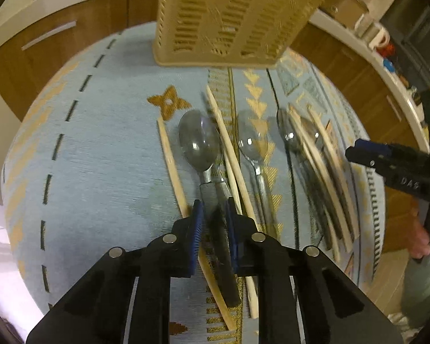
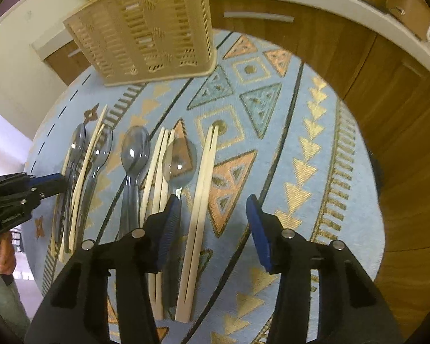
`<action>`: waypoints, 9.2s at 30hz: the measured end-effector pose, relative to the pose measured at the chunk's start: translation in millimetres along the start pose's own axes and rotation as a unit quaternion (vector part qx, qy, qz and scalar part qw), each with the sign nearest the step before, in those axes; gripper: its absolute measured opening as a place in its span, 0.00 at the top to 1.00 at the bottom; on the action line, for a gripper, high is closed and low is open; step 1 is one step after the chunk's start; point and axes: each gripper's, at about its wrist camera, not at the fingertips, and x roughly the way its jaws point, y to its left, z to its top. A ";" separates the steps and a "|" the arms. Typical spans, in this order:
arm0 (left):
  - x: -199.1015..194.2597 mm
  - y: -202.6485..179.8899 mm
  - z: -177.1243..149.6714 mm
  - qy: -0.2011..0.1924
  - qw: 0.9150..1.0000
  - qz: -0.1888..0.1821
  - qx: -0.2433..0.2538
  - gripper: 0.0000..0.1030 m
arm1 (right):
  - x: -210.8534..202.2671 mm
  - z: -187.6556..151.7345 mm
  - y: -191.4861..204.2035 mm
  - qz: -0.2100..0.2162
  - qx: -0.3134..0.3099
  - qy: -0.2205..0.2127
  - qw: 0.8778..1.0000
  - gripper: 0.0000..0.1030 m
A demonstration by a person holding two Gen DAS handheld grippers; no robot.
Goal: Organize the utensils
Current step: 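Lower the right tool onto a clear spoon while the left tool lowers onto another spoon, then grasp a clear spoon with each tool and lift both toward the caddy, then drop the spoons into the beige caddy by opening both tools, then grasp a pair of chopsticks with the right tool while the left grasps a spoon, then lift the chopsticks and spoon and lower them into the caddy, then open both tools over the caddy and return to the table, then grasp a spoon with the right tool while the left grasps a chopstick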
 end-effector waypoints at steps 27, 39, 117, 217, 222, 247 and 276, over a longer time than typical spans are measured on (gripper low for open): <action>8.0 -8.8 18.6 0.045 0.997 0.053 0.043 0.81 | 34.6 24.1 16.3 0.069 -0.006 0.120 0.990 0.85; -49.0 -6.6 15.0 -0.079 0.997 0.000 0.001 0.91 | -12.5 16.6 19.2 0.100 -0.032 0.005 0.994 0.91; -1.0 7.0 -4.1 -0.051 0.992 -0.036 -0.106 0.59 | -12.9 -20.5 23.3 0.013 0.017 -0.067 0.998 0.66; -81.9 21.7 133.5 -0.407 0.911 -0.038 -0.050 0.78 | -61.1 131.6 23.8 0.017 -0.029 -0.374 0.927 0.79; -98.6 27.2 116.0 -0.405 0.911 -0.046 -0.055 0.77 | -73.8 100.7 11.8 0.041 -0.017 -0.361 0.932 0.79; -30.7 34.8 -19.5 -0.098 0.994 0.003 -0.041 0.56 | 13.2 -19.5 50.9 0.084 -0.028 -0.020 0.996 0.68; -11.6 5.5 -14.6 -0.056 0.991 0.123 0.007 0.97 | 12.4 -15.8 64.0 0.092 -0.026 -0.011 0.995 0.91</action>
